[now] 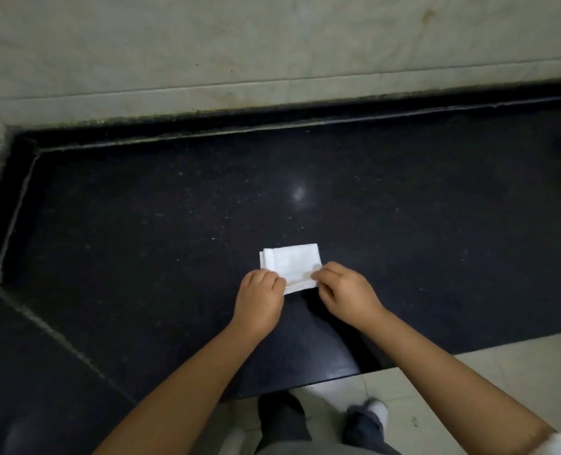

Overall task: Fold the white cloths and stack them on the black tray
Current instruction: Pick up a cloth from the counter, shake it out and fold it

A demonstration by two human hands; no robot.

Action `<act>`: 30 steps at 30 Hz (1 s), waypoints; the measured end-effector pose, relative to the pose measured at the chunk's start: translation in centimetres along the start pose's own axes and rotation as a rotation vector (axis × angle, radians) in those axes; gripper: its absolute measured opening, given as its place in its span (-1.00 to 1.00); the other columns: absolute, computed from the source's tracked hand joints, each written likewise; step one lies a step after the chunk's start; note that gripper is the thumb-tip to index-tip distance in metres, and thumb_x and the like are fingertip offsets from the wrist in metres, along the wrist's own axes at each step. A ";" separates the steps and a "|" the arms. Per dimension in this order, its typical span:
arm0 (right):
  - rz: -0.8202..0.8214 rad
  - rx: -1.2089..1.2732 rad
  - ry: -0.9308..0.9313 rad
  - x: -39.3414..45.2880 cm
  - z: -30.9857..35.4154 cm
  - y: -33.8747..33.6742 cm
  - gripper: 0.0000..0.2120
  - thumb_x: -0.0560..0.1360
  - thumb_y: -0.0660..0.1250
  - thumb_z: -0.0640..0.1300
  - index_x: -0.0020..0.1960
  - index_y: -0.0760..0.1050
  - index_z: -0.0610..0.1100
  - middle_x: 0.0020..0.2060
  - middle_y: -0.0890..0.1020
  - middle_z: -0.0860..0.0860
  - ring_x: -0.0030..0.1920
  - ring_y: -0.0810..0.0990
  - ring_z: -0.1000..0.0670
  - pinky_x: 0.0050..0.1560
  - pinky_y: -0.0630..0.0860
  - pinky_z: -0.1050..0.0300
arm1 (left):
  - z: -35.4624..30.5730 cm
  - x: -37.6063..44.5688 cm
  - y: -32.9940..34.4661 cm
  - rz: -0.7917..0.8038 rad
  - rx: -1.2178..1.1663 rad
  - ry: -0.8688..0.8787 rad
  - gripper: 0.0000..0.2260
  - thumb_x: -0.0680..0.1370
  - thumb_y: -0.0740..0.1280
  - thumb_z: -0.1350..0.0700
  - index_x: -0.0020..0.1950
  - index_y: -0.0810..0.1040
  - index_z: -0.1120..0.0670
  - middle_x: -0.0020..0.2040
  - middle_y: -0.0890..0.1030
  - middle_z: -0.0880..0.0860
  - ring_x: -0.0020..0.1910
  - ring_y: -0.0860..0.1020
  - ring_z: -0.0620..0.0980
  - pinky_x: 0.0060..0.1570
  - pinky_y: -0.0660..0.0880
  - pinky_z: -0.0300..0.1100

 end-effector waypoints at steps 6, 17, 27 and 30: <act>-0.314 0.269 0.254 -8.1 -10.5 -11.3 -0.79 0.40 0.23 -0.34 -0.06 0.61 -0.31 -0.13 0.62 -0.19 -0.13 0.56 -0.01 -0.05 0.35 0.55 | -12.8 7.5 -4.2 -0.110 -0.035 0.404 -0.76 0.46 0.14 0.04 -0.24 0.57 0.07 -0.37 0.53 -0.01 -0.44 0.51 -0.03 -0.49 0.39 -0.25; -0.491 -0.004 0.651 -34.2 -32.1 -30.9 -0.85 0.42 0.31 -0.26 -0.06 0.61 -0.21 -0.16 0.58 -0.16 -0.08 0.52 -0.09 -0.10 0.34 0.16 | -49.7 21.7 -8.4 -0.037 -0.235 0.688 -0.56 0.53 0.05 -0.11 0.00 0.58 0.17 -0.09 0.58 0.13 -0.08 0.55 0.12 -0.23 0.43 -0.09; -0.700 -0.118 0.654 -45.8 -46.4 -49.1 -0.90 0.42 0.33 -0.26 -0.11 0.61 -0.25 -0.22 0.58 -0.11 -0.17 0.50 -0.06 -0.03 0.45 0.05 | -72.2 34.9 -13.2 -0.184 -0.250 0.894 -0.74 0.54 0.23 0.03 0.07 0.58 0.15 -0.03 0.61 0.12 0.00 0.57 0.12 -0.08 0.49 -0.06; -0.725 -0.193 0.643 -45.5 -51.7 -53.7 -0.89 0.42 0.33 -0.27 -0.10 0.60 -0.27 -0.18 0.62 -0.19 -0.10 0.55 -0.15 -0.03 0.43 0.05 | -76.6 40.9 -14.2 -0.257 -0.215 0.891 -0.68 0.50 0.20 -0.02 0.01 0.60 0.16 -0.09 0.63 0.13 -0.06 0.60 0.14 -0.13 0.52 -0.08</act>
Point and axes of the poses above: each hand's wrist, its own x-axis towards the middle knuckle, its own y-axis out of the palm, z = x × y, the point moved 8 cm from there along x, towards the middle knuckle
